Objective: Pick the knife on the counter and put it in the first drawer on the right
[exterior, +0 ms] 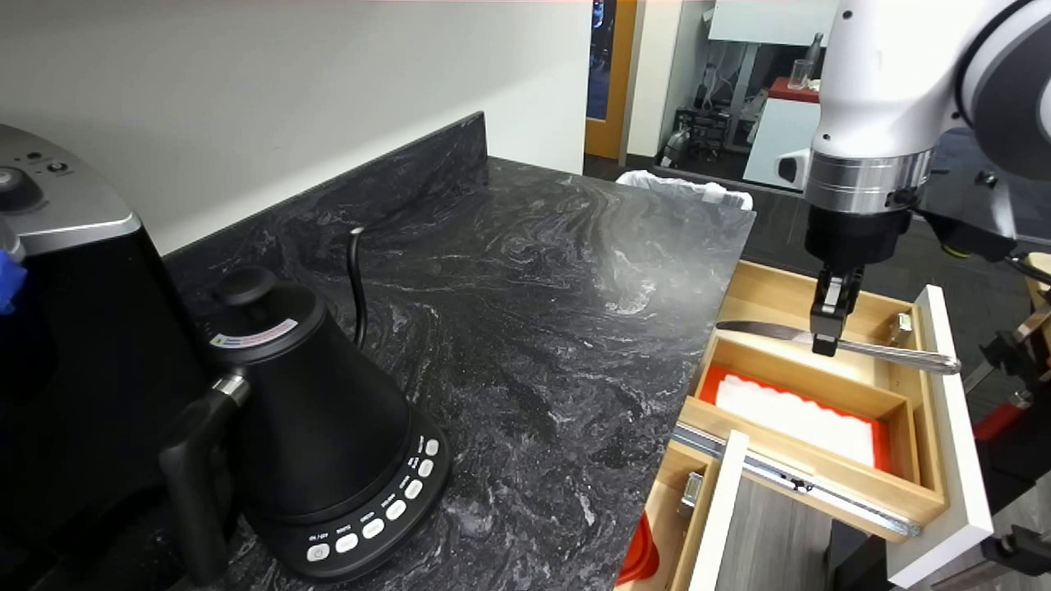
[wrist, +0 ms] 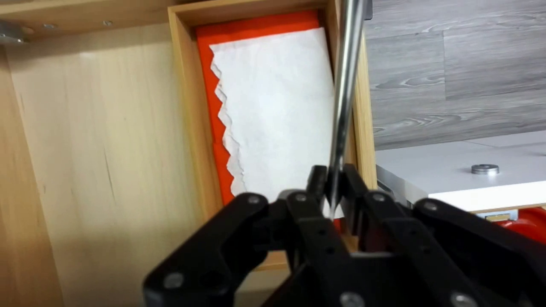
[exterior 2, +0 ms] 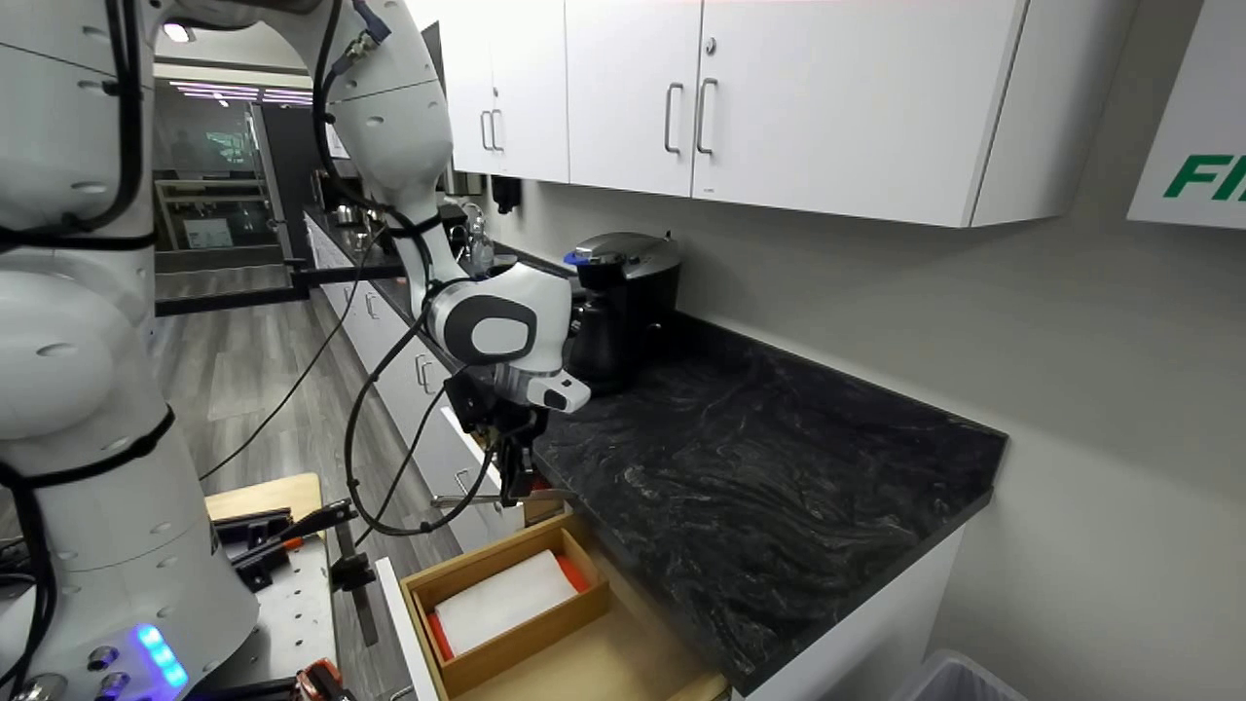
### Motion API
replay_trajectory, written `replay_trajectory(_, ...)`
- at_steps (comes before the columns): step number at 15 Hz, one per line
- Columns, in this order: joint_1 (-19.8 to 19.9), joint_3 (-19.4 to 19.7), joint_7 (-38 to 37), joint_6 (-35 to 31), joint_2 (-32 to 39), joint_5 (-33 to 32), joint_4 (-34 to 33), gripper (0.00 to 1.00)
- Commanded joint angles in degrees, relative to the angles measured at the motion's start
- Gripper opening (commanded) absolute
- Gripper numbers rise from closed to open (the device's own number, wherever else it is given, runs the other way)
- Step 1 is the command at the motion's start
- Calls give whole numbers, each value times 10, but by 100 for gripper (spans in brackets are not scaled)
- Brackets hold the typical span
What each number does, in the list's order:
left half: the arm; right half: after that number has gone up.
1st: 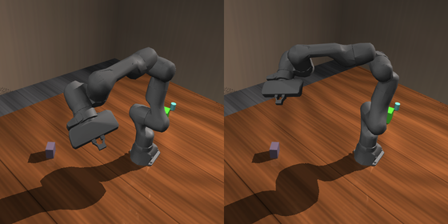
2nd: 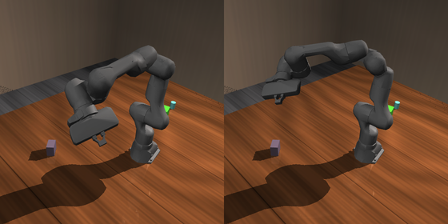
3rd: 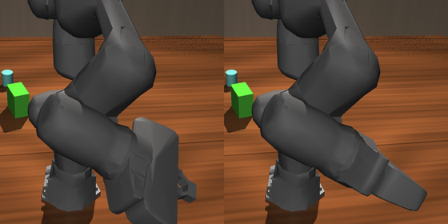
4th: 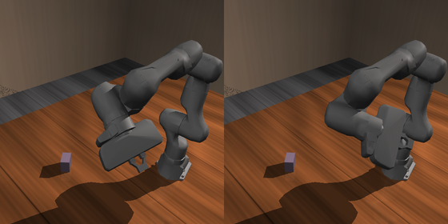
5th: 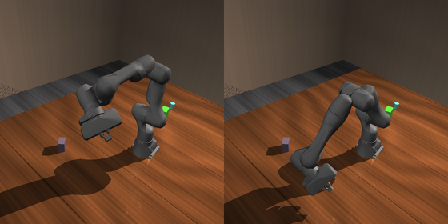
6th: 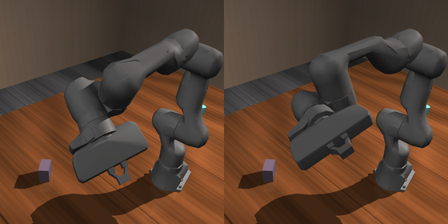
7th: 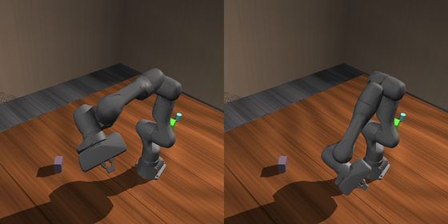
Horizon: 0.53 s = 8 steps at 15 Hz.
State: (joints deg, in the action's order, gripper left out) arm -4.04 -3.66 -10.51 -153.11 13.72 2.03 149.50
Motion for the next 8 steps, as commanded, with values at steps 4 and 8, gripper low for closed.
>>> replay_trajectory(4, -19, 17, -30, -7, -30, -27, 34, 7)
replay_trajectory(8, -23, 21, -31, -4, -32, -46, 35, 7)
